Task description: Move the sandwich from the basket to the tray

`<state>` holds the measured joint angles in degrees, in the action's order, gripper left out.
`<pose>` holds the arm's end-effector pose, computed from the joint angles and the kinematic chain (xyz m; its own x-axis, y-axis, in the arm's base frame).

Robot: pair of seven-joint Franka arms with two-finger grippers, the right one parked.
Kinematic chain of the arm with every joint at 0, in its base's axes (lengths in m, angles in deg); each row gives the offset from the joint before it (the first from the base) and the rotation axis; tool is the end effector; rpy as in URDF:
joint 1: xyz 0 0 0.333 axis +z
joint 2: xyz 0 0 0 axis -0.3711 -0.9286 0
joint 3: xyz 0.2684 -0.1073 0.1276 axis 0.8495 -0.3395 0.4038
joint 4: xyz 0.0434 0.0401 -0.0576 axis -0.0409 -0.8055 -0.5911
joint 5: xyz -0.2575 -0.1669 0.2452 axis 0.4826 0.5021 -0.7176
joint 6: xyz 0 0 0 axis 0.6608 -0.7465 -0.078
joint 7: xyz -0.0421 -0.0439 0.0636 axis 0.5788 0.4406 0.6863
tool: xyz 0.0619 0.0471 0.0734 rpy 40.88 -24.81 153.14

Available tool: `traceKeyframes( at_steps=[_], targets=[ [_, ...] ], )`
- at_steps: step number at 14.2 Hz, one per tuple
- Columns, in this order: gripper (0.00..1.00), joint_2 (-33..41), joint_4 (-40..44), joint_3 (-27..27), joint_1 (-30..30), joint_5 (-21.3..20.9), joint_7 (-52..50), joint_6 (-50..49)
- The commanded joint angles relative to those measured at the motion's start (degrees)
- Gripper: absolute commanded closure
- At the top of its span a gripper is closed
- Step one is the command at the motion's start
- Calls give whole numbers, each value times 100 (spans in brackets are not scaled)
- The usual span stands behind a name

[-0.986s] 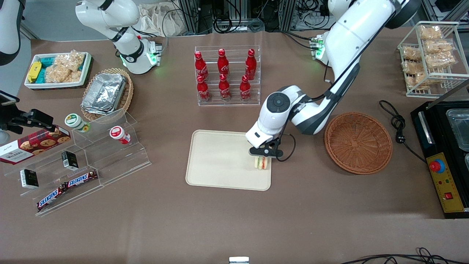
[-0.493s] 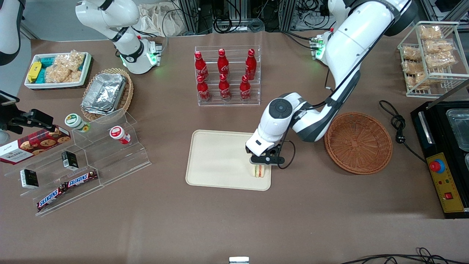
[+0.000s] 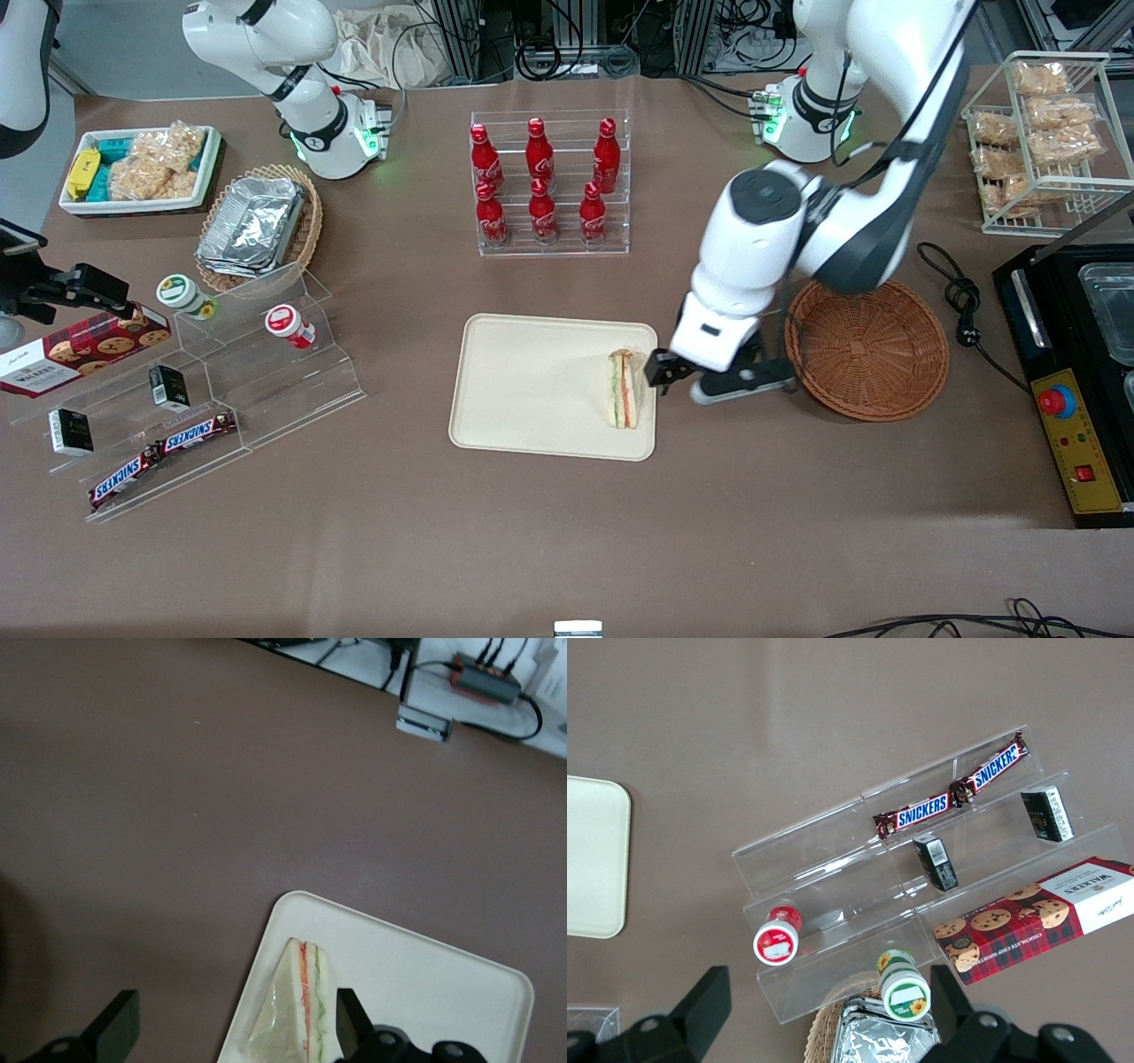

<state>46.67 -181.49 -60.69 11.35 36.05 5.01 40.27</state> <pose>0.6007 -0.3190 0.4573 0.9020 0.3342 0.2735 0.2982 -0.9401 0.1651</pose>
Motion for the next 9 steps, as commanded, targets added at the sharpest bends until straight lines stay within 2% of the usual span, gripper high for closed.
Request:
traceKeyframes(
  at_steps=[1,2,4,5,6,9],
  targets=[
    [0,228,628,390,-38,408,351,-1023],
    [0,298,892,426,-20,635,744,-1506],
    [0,517,1149,863,6,1258,1771,-2394],
    [0,727,1123,874,415,1540,2237,-2746],
    [0,938,1106,813,585,1673,2634,-3133],
    [0,1570,905,874,823,1622,3679,-4339]
  ],
)
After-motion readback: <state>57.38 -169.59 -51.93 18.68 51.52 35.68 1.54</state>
